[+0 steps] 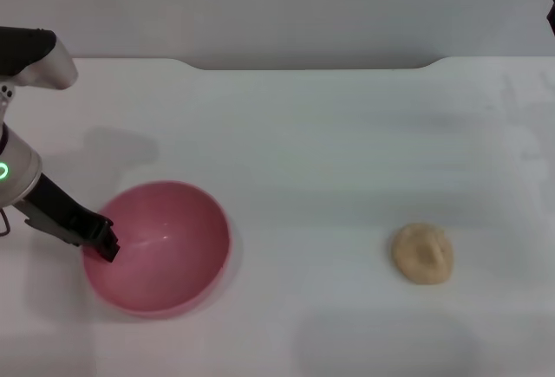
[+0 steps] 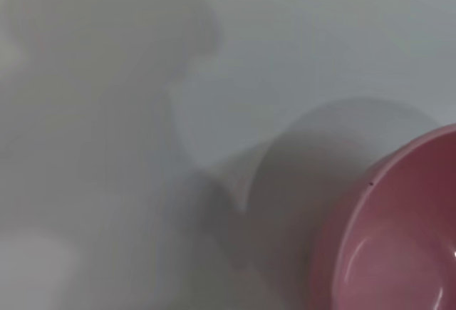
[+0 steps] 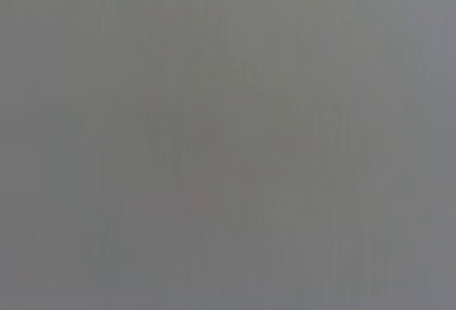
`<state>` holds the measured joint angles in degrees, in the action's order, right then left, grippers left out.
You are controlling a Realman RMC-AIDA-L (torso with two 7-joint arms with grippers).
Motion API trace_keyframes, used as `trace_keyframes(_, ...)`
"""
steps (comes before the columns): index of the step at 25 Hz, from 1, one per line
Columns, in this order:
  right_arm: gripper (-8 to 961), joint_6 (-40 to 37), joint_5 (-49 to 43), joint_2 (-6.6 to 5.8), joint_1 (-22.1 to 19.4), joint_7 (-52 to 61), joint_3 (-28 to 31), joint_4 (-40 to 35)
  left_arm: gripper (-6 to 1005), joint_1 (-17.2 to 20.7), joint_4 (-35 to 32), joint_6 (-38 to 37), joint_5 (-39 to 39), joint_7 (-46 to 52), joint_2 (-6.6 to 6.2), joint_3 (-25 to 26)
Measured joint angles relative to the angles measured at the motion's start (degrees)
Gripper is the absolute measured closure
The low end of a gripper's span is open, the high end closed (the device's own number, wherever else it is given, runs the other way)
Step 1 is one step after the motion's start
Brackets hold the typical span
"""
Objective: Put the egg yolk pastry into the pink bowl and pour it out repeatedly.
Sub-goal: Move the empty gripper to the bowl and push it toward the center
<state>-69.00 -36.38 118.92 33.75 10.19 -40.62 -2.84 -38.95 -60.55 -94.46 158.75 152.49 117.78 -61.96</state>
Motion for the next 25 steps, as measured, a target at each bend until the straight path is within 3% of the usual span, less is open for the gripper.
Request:
trace_keyframes(8,425,0.0,0.0,0.00,-0.3,0.0,0.0,-0.7,970,-0.4,0.0,0.1,-0.3,-0.7,0.15,-1.9)
trace_keyframes(17,427,0.3,0.2,0.00,0.0,2.5,-0.2,-0.7,995,-0.8,-0.6,0.3,-1.0,0.5,0.18,-1.3)
trace_keyframes(21,428,3.2,-0.3,-0.26,0.9,17.4,-0.8,-3.2,1000,-0.8,-1.5,0.7,-3.0,1.7,0.15,-0.2)
trace_keyframes(25,429,15.4,-6.8,-0.71,1.6,41.8,-4.2,-10.9,1000,-0.8,-2.5,1.5,-5.2,2.1,0.11,2.3)
